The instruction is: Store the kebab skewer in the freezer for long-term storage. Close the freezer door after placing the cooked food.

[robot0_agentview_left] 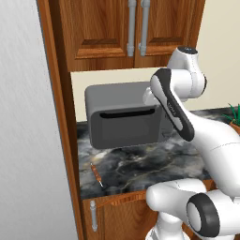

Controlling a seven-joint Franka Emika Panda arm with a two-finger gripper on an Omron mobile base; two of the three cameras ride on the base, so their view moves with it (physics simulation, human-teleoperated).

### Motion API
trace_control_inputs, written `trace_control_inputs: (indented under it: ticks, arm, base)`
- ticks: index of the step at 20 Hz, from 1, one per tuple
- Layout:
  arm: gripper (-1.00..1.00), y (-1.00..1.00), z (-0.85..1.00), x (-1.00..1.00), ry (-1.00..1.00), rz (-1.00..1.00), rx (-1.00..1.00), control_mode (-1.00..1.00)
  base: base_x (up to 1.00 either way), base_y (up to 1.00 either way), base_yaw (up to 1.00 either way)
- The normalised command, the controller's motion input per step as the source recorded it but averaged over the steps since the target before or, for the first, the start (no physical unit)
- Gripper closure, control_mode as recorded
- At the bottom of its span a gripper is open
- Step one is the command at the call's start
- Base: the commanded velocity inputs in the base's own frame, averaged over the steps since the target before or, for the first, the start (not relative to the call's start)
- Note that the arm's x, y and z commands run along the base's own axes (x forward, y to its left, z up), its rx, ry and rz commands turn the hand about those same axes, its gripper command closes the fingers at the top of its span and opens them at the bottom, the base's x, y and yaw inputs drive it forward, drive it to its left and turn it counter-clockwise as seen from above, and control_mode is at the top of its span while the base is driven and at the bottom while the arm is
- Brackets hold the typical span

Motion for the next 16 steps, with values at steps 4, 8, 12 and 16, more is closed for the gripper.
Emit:
trace_control_inputs:
  ticks: [4,8,12,16]
  arm:
    - [-1.00,0.03,-0.09,-0.03,0.00,0.00,0.04,-1.00]
    - [-1.00,0.39,-0.21,0.00,0.12,0.00,0.01,-1.00]
    - [-1.00,0.59,-0.25,0.00,0.07,-0.03,0.00,-1.00]
    - [-1.00,0.30,-0.26,-0.07,0.15,-0.03,0.00,-1.00]
  base:
    - [0.00,0.00,0.00]
    - [0.00,0.00,0.00]
    - [0.00,0.00,0.00]
    - [0.00,0.00,0.00]
